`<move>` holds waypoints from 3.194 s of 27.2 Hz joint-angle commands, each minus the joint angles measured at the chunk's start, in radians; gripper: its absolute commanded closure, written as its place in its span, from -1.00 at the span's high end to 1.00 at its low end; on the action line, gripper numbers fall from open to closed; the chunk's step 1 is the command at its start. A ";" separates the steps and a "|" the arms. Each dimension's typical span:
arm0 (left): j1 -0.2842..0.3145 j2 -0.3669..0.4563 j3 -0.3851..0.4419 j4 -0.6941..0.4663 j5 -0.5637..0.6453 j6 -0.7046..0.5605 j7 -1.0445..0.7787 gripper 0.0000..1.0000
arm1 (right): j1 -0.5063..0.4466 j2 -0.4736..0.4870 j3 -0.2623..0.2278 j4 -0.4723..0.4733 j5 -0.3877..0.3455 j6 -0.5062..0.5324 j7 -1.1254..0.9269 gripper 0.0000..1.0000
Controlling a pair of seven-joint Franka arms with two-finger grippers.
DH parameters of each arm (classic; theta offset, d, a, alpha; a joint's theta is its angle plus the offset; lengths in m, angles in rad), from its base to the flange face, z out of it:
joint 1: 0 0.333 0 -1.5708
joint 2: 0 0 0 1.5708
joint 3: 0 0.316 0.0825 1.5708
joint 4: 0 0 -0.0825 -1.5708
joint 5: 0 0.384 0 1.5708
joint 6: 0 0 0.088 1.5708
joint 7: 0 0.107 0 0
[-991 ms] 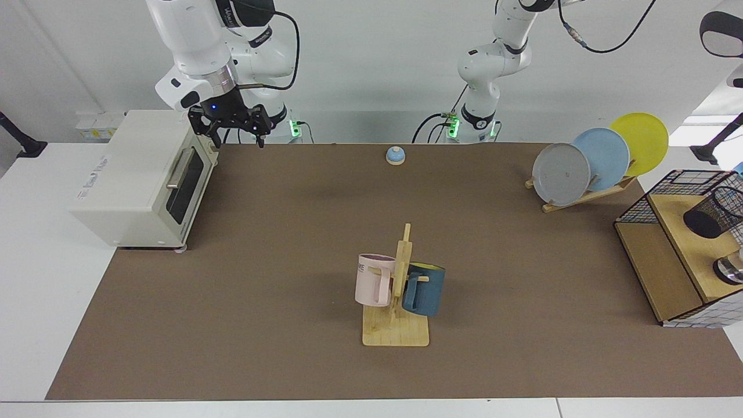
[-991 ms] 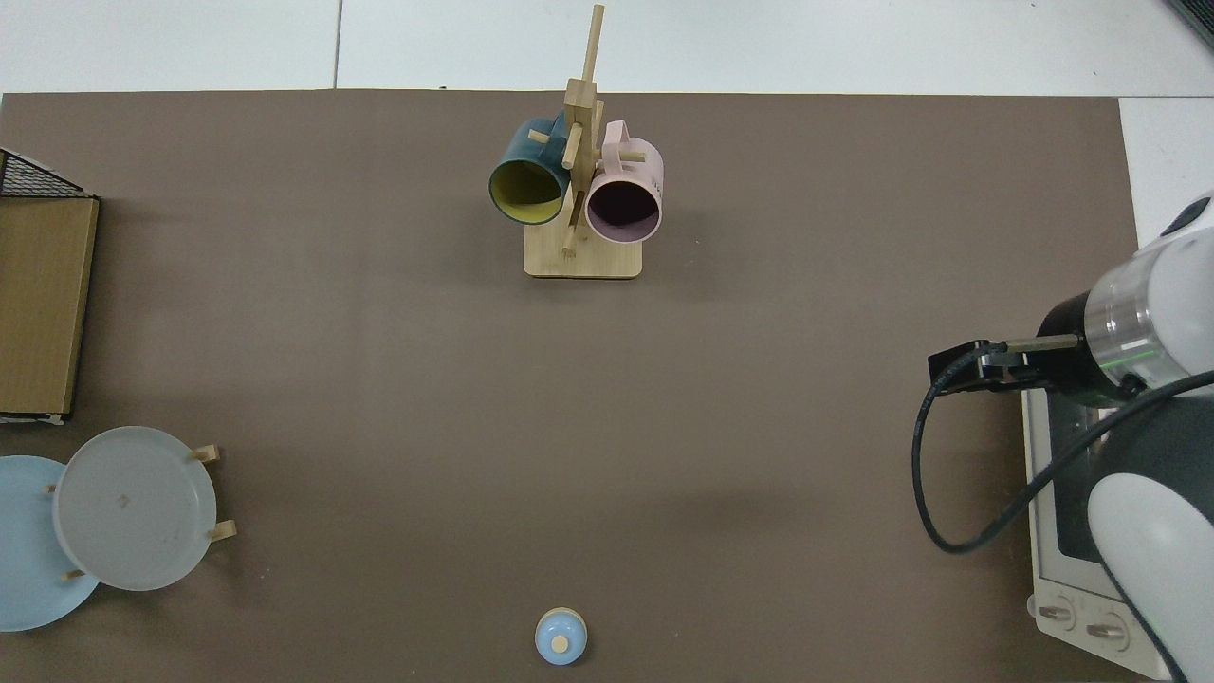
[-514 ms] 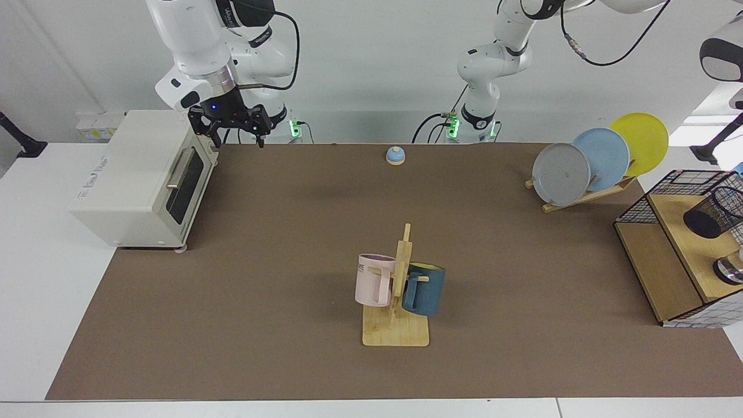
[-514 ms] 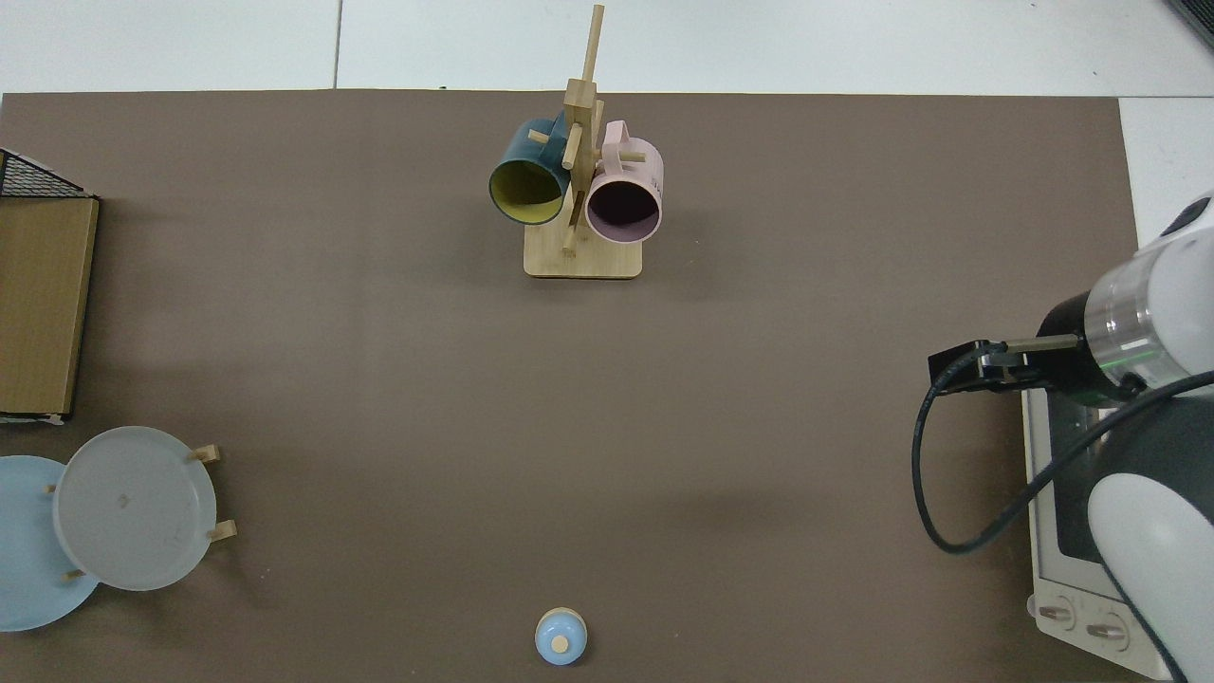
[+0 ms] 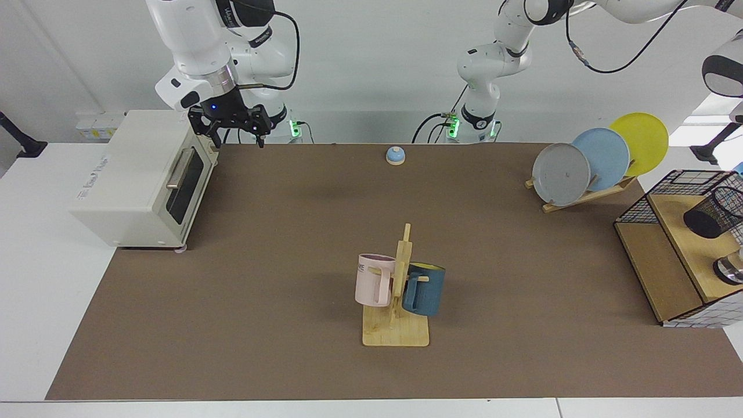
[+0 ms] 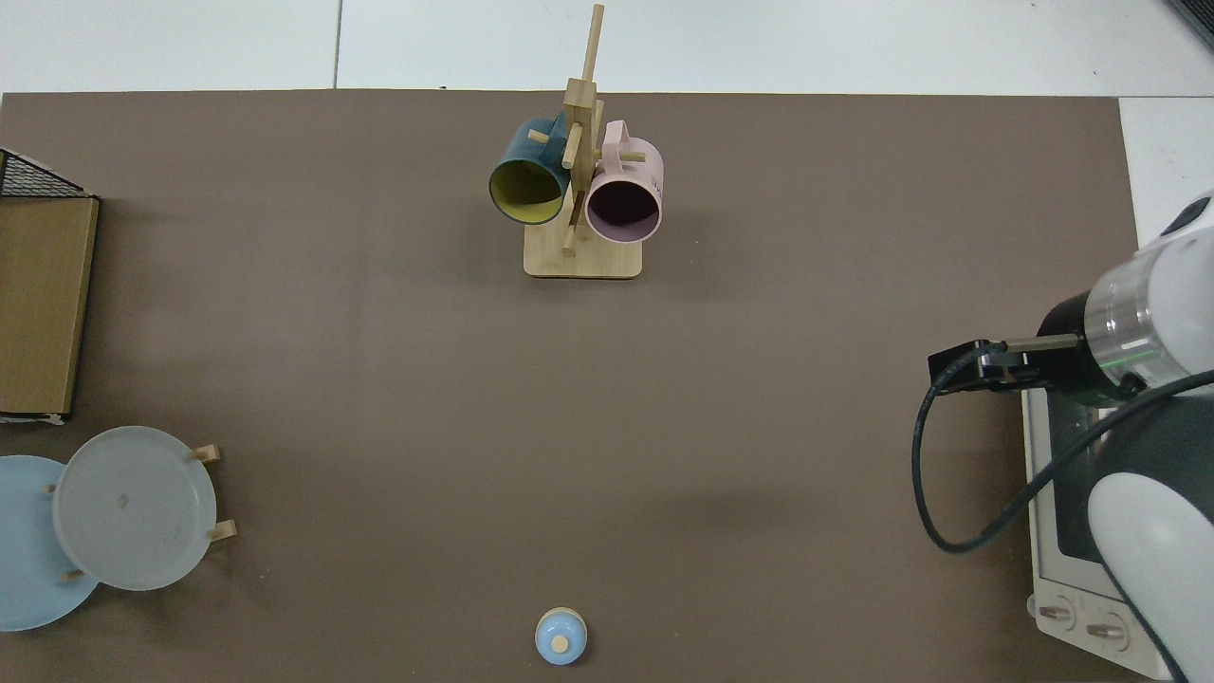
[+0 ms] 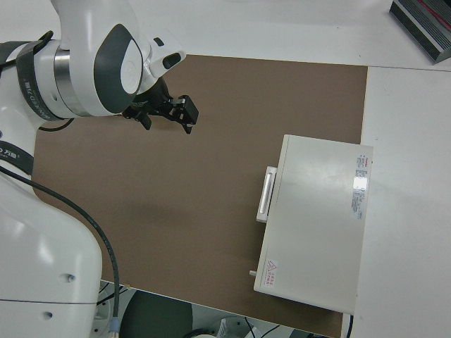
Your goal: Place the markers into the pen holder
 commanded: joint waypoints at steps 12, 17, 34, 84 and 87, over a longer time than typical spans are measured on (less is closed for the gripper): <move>-0.037 -0.061 0.038 -0.143 -0.012 0.018 -0.046 -1.00 | -0.014 -0.008 0.005 0.003 0.015 -0.008 0.008 0.99; -0.038 -0.055 0.041 -0.147 -0.015 0.029 -0.051 -1.00 | -0.014 -0.008 0.005 0.003 0.015 -0.008 0.008 0.99; -0.036 -0.043 0.043 -0.186 -0.029 0.059 -0.064 -1.00 | -0.014 -0.008 0.007 0.003 0.015 -0.008 0.008 0.99; -0.050 -0.031 0.050 -0.142 -0.048 0.036 -0.098 0.64 | -0.014 -0.008 0.005 0.003 0.015 -0.008 0.008 0.99; -0.050 -0.032 0.046 -0.104 -0.049 0.016 -0.092 0.84 | -0.014 -0.008 0.005 0.003 0.015 -0.008 0.008 0.99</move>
